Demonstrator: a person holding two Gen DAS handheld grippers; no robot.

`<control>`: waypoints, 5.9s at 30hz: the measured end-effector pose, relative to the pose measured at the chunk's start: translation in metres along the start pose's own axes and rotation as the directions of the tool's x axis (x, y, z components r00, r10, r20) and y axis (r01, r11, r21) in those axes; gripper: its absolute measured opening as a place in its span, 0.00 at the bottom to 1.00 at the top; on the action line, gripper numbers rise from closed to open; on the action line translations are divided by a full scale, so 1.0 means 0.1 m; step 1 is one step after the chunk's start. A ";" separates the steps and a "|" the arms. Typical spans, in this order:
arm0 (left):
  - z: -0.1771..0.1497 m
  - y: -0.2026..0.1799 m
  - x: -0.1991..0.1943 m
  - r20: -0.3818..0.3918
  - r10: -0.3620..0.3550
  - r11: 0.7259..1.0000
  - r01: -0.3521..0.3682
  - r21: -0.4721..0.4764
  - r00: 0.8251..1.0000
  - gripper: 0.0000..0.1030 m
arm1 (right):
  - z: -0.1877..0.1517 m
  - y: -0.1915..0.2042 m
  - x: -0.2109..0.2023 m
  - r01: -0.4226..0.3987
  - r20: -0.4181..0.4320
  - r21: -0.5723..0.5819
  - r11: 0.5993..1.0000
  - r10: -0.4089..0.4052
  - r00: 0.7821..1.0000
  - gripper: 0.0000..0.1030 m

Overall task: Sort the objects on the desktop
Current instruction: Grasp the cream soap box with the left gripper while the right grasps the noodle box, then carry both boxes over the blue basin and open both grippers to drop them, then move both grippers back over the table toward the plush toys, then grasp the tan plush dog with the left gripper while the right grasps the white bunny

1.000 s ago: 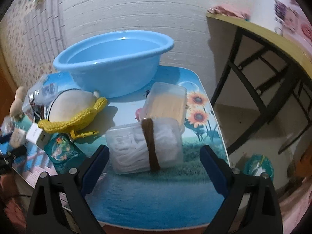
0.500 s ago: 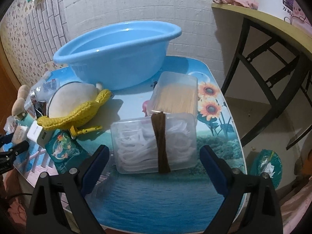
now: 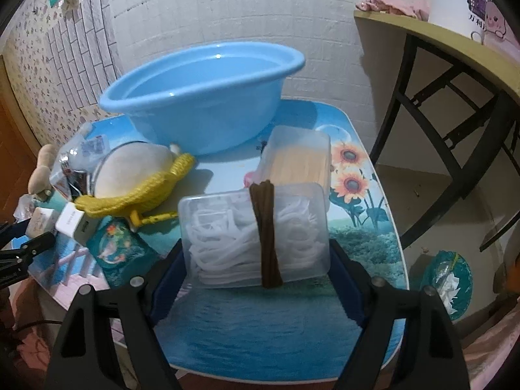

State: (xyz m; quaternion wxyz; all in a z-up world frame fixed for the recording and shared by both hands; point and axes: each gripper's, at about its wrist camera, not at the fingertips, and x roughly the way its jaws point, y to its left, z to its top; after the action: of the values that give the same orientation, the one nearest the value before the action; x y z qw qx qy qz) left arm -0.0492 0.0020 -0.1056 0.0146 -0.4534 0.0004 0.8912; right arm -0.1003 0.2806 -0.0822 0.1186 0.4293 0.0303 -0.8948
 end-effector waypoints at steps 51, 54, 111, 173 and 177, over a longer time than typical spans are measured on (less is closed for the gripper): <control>1.97 -0.59 0.14 0.161 -0.124 0.984 0.101 0.146 0.979 0.64 | 1.49 0.19 0.38 -0.112 0.003 -0.137 0.984 0.113 0.994 0.80; 2.07 -0.62 0.27 0.150 -0.135 0.982 0.112 0.152 0.980 0.64 | 1.55 0.21 0.52 -0.108 -0.037 -0.150 0.983 0.104 0.994 0.80; 2.21 -0.70 0.61 0.059 -0.232 0.959 0.218 0.179 0.971 0.73 | 1.57 0.41 0.93 -0.136 -0.242 -0.210 0.968 0.084 0.967 0.81; 0.58 1.13 0.17 0.026 0.004 0.995 -0.001 -0.095 1.000 0.92 | 0.58 0.70 0.06 -0.132 -0.046 -0.015 0.991 0.131 0.990 0.81; 0.58 1.15 0.26 0.014 -0.006 0.995 0.008 -0.103 1.000 0.92 | 0.58 0.74 0.13 -0.132 -0.069 -0.011 0.991 0.131 0.989 0.88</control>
State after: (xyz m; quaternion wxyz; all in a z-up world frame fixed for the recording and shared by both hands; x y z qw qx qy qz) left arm -0.1147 -0.1114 -0.0939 -0.0058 -0.4473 -0.0475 0.8931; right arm -0.1349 0.1969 -0.0523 0.1793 0.4596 0.0128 -0.8698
